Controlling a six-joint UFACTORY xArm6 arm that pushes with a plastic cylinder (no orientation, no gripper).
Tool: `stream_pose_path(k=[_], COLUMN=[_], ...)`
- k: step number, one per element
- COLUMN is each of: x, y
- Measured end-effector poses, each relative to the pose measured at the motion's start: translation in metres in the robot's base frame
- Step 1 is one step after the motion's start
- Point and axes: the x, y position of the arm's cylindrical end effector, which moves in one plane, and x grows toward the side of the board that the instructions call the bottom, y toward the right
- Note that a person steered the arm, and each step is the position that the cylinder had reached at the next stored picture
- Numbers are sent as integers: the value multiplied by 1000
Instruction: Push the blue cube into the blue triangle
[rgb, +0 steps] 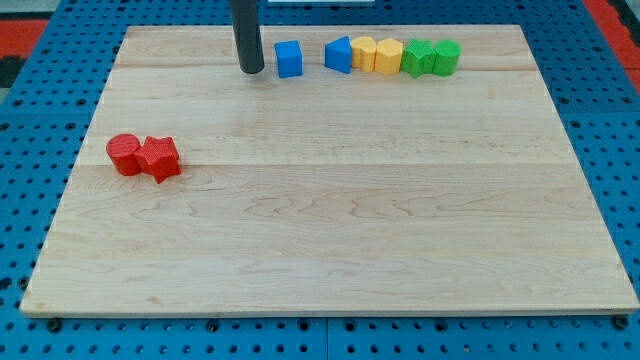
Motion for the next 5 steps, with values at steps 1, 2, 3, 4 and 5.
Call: stream_pose_path(k=[1, 2, 3, 4, 5], x=[-1, -4, -4, -4, -4], y=[7, 40, 42, 60, 63])
